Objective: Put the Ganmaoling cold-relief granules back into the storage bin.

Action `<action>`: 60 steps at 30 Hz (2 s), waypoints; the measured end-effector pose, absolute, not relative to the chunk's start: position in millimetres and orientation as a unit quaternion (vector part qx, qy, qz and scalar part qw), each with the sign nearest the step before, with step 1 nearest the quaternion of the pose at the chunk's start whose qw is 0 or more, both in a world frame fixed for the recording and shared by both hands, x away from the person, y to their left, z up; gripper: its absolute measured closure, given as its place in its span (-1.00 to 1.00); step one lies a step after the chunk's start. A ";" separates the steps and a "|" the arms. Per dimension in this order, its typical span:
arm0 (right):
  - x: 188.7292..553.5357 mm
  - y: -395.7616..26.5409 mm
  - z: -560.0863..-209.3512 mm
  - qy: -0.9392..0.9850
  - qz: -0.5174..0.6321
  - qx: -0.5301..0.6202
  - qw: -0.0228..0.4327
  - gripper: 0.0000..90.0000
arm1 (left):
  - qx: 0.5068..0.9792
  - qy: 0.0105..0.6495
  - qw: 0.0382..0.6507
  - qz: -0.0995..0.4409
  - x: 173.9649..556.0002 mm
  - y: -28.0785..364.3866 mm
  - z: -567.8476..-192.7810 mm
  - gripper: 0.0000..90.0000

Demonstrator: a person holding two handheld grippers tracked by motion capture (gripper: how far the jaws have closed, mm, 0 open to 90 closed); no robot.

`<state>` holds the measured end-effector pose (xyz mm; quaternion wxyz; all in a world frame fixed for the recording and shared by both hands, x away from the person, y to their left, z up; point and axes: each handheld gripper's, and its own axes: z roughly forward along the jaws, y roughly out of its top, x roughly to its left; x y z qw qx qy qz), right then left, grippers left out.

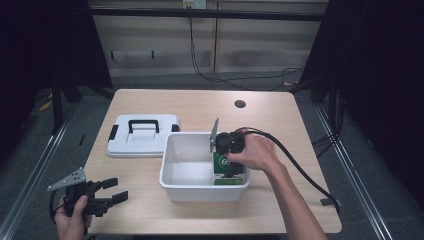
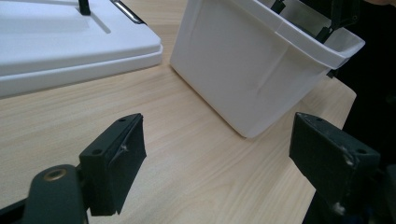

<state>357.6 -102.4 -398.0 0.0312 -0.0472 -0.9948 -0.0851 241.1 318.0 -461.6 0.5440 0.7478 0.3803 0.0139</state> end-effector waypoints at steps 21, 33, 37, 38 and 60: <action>359.8 -98.2 -411.6 -0.996 -0.070 -0.049 0.032 -0.68 | 0.747 0.380 0.546 0.014 240.5 318.8 -461.0 -0.59; 358.5 -99.2 -412.2 -0.996 -0.076 -0.045 0.028 -0.73 | 0.746 0.380 0.546 0.016 240.5 319.1 -461.0 -0.59; 357.5 -99.8 -410.0 -0.996 -0.077 -0.042 0.032 -0.74 | 0.746 0.380 0.546 0.016 240.4 319.1 -461.0 -0.59; 358.0 -100.4 -409.4 -0.996 -0.080 -0.040 0.030 -0.75 | 0.745 0.382 0.547 0.015 240.3 319.0 -461.0 -0.59; 351.7 -141.1 -381.5 -0.976 -0.201 -0.080 0.016 -0.75 | 0.745 0.383 0.545 0.015 240.3 319.4 -461.4 -0.59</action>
